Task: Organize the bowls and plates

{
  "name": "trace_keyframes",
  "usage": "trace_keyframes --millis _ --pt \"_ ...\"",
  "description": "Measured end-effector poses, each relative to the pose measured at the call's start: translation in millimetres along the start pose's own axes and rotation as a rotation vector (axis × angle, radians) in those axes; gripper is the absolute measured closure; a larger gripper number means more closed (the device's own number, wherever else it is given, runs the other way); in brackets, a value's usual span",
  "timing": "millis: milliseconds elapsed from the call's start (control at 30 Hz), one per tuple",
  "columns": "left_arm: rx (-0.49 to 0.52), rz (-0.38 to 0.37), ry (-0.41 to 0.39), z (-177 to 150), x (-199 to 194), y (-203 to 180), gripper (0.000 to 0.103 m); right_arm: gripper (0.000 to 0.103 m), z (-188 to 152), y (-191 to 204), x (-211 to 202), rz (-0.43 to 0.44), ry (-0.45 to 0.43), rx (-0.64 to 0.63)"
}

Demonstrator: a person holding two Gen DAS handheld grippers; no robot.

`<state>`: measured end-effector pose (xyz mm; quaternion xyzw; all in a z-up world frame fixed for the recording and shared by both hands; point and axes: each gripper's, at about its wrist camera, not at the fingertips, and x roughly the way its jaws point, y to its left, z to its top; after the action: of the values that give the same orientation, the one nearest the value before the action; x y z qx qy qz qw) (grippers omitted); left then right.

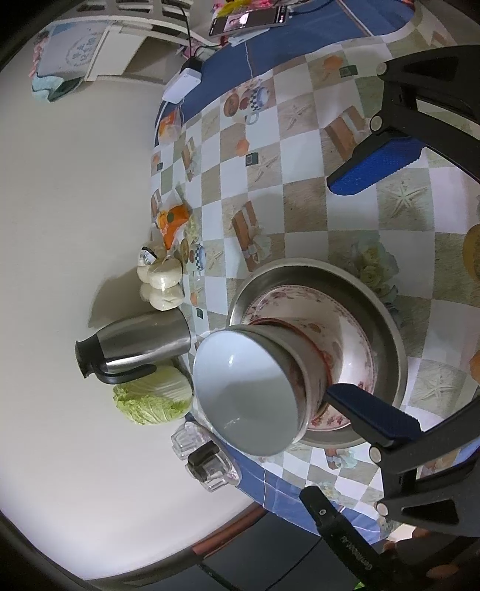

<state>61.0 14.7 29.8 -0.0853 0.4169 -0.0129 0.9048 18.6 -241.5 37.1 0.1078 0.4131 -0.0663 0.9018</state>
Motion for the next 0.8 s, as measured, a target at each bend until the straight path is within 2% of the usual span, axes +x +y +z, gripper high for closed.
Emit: trace_keyframes --millis 167,367,800 --pt "0.06 0.044 0.002 -5.4 2.7 -8.6 0.009 0.0 -4.9 -3.0 -1.8 -0.01 0.001 0.004" --pt "0.11 0.071 0.045 -13.8 11.1 -12.7 0.009 0.0 -12.6 -10.0 -0.8 -0.034 0.015 0.013" --pt "0.18 0.077 0.104 -29.4 20.8 -19.7 0.009 0.0 -28.4 -26.5 11.7 -0.073 0.082 0.038"
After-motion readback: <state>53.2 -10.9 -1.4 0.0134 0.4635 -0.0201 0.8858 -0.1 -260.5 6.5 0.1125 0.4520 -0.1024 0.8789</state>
